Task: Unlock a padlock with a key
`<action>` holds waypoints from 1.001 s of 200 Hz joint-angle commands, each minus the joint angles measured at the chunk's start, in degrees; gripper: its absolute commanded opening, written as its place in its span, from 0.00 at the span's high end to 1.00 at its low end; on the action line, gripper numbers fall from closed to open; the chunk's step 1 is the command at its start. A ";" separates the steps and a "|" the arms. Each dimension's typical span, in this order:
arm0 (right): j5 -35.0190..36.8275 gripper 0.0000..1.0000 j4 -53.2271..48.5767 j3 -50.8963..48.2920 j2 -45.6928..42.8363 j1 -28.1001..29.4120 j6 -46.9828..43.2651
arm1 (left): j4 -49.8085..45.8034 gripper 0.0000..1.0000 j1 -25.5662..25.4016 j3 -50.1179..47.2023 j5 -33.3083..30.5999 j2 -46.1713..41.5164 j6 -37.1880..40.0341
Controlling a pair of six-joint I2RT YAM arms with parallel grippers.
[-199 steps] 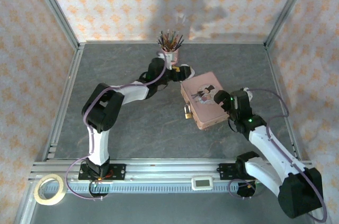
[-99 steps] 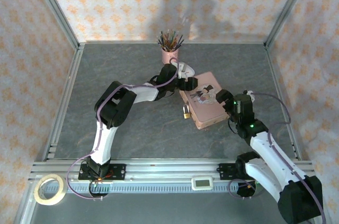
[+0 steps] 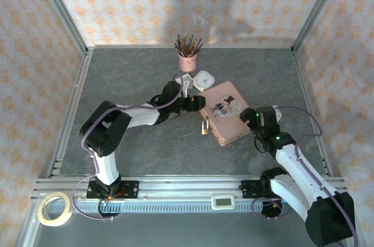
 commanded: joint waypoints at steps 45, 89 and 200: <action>-12.05 0.15 12.95 -2.07 4.70 2.00 -4.97 | 0.25 0.29 -0.15 -7.26 -6.47 -8.73 -0.09; -12.24 0.22 15.29 -0.37 10.13 2.07 -10.73 | 0.27 0.15 6.47 -13.23 -12.35 -17.79 -0.79; -10.49 0.27 18.23 3.65 17.37 2.14 -13.86 | -2.81 0.13 5.67 6.31 1.86 1.42 7.75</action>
